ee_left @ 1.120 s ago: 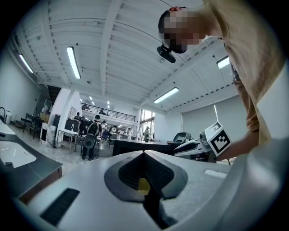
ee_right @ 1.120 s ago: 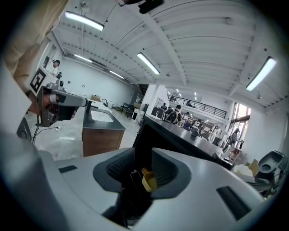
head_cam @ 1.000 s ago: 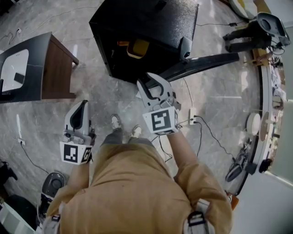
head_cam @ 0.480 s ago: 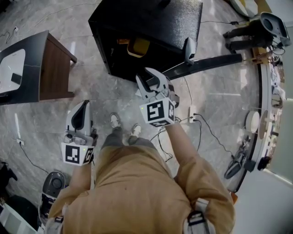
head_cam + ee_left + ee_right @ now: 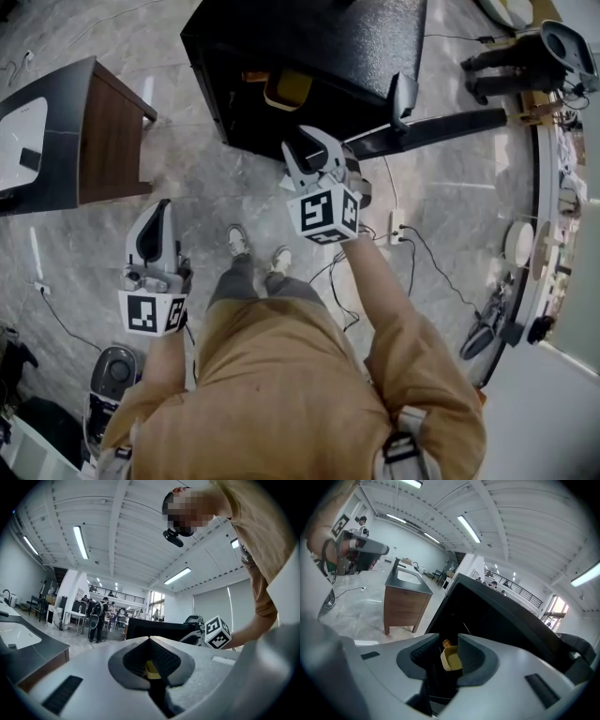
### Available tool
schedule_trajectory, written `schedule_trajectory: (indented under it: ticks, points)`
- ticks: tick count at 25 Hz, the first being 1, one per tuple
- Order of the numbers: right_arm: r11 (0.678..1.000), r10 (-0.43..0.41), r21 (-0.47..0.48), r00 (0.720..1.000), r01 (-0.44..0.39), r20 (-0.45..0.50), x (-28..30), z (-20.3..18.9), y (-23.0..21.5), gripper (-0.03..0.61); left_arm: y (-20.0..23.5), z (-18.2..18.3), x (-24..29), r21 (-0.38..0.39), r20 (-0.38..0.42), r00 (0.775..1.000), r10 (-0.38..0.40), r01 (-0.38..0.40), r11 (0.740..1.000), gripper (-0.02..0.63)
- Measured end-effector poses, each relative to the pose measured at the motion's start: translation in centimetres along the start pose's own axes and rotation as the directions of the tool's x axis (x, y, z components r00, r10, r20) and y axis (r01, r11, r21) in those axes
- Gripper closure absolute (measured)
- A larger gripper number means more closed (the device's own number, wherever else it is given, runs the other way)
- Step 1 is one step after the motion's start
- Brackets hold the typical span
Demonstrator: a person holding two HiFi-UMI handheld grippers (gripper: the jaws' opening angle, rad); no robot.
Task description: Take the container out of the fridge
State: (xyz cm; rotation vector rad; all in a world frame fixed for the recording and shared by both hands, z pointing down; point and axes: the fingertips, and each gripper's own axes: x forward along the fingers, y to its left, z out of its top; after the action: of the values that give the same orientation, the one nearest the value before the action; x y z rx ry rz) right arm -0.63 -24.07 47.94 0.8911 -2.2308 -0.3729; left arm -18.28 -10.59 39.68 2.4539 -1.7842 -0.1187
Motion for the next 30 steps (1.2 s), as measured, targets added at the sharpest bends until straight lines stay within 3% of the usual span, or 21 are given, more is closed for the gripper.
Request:
schedule_trajectory:
  ticks: [30]
  points:
    - [0.989, 0.049, -0.128, 0.984, -0.072, -0.174, 8.9, -5.5, 1.2, 0.454, 3.8, -2.6, -0.2, -0.008, -0.046, 0.998, 0.05, -0.051, 0.999, 0.614]
